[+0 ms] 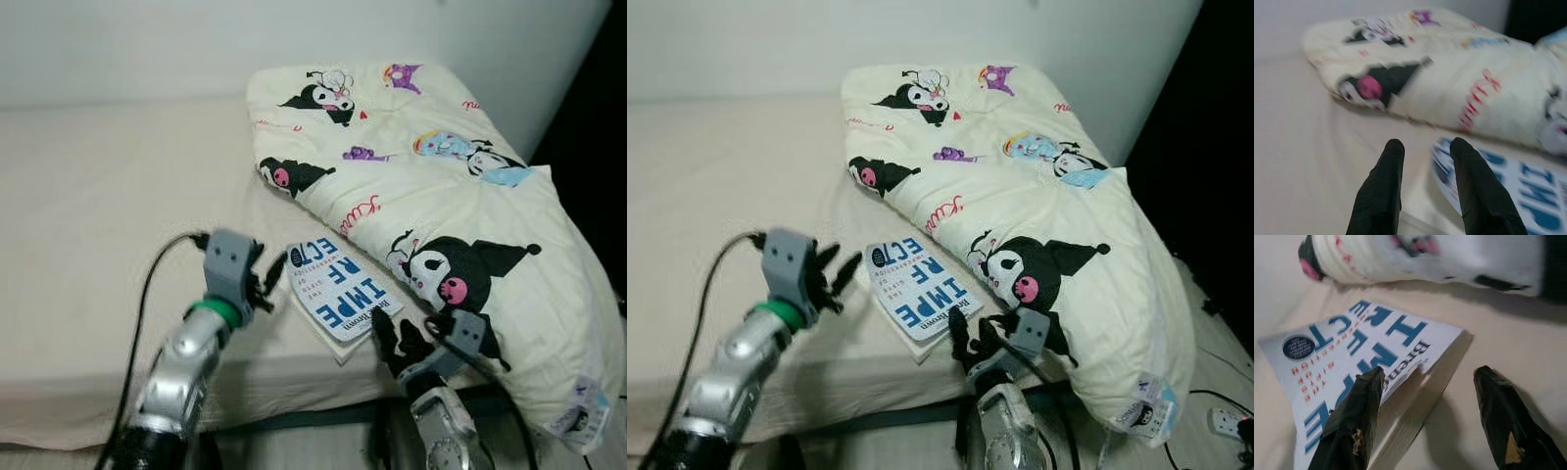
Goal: Clean up the room
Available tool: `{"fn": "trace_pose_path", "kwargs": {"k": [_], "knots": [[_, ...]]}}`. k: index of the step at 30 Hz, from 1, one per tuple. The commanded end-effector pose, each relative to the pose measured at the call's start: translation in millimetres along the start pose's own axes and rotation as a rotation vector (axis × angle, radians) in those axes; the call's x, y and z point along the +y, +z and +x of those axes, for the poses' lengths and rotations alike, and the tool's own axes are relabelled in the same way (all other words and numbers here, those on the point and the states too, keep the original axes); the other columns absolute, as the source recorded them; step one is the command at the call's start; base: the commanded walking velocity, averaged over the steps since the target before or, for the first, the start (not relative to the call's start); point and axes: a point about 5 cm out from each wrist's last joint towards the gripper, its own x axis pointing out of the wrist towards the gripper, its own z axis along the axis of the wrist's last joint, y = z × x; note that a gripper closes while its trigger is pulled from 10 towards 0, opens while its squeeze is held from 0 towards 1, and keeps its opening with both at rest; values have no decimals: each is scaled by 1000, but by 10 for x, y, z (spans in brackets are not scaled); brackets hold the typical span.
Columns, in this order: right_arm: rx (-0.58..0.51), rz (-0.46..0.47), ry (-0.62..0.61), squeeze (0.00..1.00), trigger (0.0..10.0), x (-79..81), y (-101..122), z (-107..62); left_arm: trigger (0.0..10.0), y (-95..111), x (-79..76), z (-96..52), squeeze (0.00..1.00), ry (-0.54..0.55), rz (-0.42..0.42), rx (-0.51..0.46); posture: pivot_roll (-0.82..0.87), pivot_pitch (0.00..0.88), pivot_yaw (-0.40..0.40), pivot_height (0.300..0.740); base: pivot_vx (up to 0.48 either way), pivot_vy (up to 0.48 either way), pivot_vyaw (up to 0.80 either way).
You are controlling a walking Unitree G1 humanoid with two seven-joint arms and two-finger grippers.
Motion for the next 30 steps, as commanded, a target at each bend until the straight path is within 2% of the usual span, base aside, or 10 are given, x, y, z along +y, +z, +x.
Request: {"fn": "trace_pose_path", "kwargs": {"k": [1, 4, 5, 9, 11, 17, 18, 22, 25, 30], "knots": [[55, 86, 10, 0, 10000, -32, -79, 1, 10000, -18, 34, -32, 0, 3, -24, 25, -76, 150, 144, 532, 0, 0, 0], [74, 107, 27, 0, 10000, -27, -87, 19, 10000, -6, 42, -36, 0, 4, -25, 25, -76, 150, 144, 532, 0, 0, 0], [100, 161, 31, 0, 10000, -37, -100, 41, 10000, 1, 41, -58, 0, 7, -30, 28, -59, 165, 141, 532, 0, 0, 0], [127, 204, 75, 0, 10000, -28, -93, 72, 10000, -1, 32, -106, 0, 13, -39, 40, -47, 177, 142, 532, 0, 0, 0], [173, 272, 102, 0, 10000, -25, -120, 101, 10000, -11, 13, -151, 0, 11, -48, 55, -31, 193, 144, 532, 0, 0, 0], [242, 345, 152, 0, 10000, 61, -225, 156, 10000, -9, 3, -217, 0, 12, -52, 74, -6, 215, 149, 532, 0, 0, 0], [255, 398, 184, 0, 10000, 121, -229, 197, 10000, -14, 5, -231, 0, 16, -52, 81, -1, 220, 151, 532, 0, 0, 0], [282, 458, 207, 0, 10000, 167, -241, 233, 10000, -11, -4, -251, 0, 15, -54, 89, 10, 226, 153, 532, 0, 0, 0], [309, 457, 169, 0, 10000, 156, -279, 238, 10000, -9, -8, -264, 0, 13, -52, 91, 19, 228, 150, 532, 0, 0, 0], [350, 457, -4, 0, 10000, 25, -387, 189, 10000, 5, 27, -306, 0, 28, -49, 100, 21, 237, 147, 532, 0, 0, 0]]}}
